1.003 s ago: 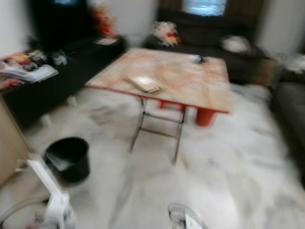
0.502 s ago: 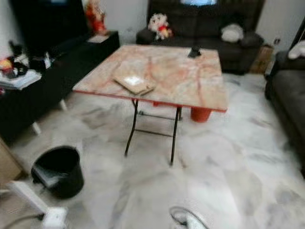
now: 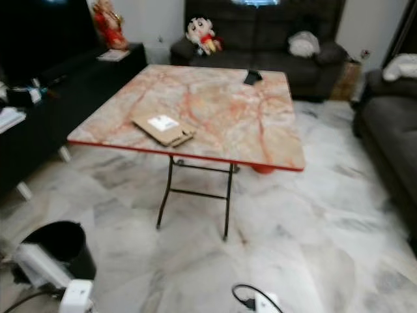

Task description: Picking trash to rubbish bin

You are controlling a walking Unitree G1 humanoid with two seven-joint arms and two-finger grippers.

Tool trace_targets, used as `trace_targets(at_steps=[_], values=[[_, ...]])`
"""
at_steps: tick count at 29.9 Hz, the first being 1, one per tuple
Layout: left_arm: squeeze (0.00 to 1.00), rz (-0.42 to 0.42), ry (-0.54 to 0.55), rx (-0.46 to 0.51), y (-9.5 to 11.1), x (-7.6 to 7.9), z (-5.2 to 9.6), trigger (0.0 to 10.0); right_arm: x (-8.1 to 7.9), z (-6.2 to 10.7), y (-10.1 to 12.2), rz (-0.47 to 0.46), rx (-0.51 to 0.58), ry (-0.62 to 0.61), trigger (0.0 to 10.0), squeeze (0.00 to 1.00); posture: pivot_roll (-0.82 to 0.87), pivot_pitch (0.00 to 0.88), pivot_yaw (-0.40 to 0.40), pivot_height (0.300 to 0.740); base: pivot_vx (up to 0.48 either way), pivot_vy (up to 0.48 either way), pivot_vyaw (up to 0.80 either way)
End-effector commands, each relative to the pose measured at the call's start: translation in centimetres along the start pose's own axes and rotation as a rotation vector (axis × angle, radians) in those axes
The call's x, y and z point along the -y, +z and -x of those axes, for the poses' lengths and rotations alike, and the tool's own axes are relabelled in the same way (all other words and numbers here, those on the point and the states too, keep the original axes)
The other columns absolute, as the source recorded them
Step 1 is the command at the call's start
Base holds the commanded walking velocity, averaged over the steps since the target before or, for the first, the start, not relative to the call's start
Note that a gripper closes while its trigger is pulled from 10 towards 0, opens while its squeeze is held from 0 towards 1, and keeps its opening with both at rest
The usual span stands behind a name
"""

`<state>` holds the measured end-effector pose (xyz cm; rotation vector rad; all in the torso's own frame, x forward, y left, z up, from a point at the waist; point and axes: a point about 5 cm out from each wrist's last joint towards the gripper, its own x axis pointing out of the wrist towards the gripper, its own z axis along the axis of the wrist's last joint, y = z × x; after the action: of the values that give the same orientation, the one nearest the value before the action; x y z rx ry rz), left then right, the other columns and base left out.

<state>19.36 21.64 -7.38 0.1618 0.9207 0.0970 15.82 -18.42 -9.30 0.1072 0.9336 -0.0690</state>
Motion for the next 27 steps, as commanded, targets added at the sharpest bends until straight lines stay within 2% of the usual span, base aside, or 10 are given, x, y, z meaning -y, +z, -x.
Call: trace_targets(at_steps=[1,27], values=[[0.0,-0.021,0.035,-0.019,-0.66,-1.49,0.16,10.0,-1.67,-0.36,0.95,0.002,0.032,0.045,10.0,0.0,0.11,0.0,-0.004,0.74,0.431,0.0,0.8],[0.0,-0.001,0.045,-0.011,-0.58,-1.51,0.16,10.0,-1.75,-0.43,1.19,0.03,0.031,0.054,10.0,0.0,0.13,0.007,-0.025,0.74,0.431,0.0,0.78]])
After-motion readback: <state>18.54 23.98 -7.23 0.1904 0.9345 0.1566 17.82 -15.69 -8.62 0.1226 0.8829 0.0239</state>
